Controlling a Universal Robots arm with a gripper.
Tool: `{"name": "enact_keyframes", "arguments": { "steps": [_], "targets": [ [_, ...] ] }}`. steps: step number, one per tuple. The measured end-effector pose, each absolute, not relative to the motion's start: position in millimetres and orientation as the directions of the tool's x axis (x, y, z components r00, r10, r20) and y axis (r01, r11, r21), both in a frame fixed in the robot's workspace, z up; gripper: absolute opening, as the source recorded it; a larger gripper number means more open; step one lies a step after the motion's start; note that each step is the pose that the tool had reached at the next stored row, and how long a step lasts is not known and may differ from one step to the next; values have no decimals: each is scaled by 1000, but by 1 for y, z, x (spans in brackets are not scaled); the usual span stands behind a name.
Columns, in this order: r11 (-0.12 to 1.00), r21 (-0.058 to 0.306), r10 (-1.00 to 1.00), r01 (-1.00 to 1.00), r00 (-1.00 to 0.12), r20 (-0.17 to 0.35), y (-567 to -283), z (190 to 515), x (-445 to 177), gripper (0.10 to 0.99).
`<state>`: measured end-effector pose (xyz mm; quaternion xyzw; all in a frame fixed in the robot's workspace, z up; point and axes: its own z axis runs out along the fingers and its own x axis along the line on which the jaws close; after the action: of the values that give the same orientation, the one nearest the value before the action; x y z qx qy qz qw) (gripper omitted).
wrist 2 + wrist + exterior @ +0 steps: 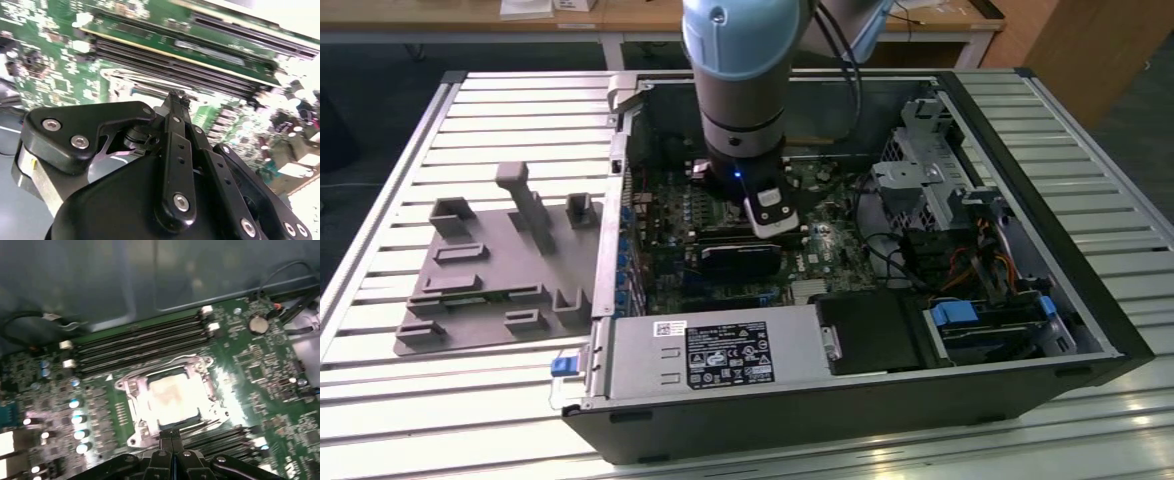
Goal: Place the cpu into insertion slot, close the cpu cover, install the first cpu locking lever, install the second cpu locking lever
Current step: 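Install the second cpu locking lever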
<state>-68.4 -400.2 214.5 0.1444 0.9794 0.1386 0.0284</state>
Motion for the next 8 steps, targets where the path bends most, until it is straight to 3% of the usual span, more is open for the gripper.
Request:
{"name": "enact_keyframes", "arguments": {
  "steps": [8],
  "targets": [
    [926, 255, 290, 278, -957, -10, -395, 214, -58, 102]
  ]
}}
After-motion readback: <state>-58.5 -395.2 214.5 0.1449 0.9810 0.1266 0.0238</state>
